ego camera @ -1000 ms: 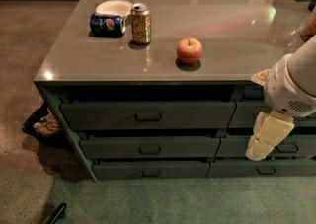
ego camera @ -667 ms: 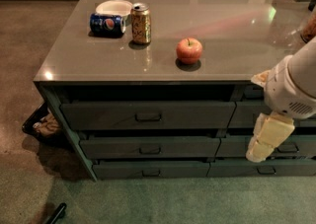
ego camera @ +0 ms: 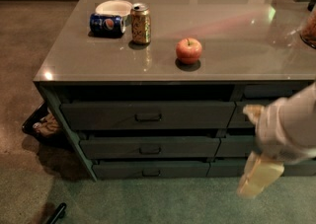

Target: Open bottom drawer

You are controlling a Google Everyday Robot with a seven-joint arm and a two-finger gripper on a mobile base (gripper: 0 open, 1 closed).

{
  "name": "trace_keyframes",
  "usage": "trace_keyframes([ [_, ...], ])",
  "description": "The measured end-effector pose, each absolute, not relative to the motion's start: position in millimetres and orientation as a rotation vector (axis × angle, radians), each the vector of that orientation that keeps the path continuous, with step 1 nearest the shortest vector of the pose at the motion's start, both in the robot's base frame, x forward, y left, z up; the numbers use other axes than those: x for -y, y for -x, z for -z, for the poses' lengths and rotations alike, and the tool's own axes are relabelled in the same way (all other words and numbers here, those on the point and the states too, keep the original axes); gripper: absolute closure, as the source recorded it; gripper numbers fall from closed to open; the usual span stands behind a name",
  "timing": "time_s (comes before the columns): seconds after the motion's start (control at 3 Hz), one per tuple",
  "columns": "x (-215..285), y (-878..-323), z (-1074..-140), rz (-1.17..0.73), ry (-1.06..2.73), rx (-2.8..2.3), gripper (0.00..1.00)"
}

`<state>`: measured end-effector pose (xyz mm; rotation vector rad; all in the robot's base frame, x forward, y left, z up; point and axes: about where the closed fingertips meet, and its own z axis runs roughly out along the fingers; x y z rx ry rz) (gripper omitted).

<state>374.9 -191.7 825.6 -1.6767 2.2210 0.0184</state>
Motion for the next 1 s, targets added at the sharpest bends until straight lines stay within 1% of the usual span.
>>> trace_keyframes([
  [0.33,186.2,-349.1,-758.3,-0.064,1.620,-2.255,0.00],
  [0.67,189.6,-339.0,-728.5,-0.050,1.602,-2.271,0.00],
  [1.0,189.5,-340.7,-725.3,-0.055,1.606,-2.264,0.00],
])
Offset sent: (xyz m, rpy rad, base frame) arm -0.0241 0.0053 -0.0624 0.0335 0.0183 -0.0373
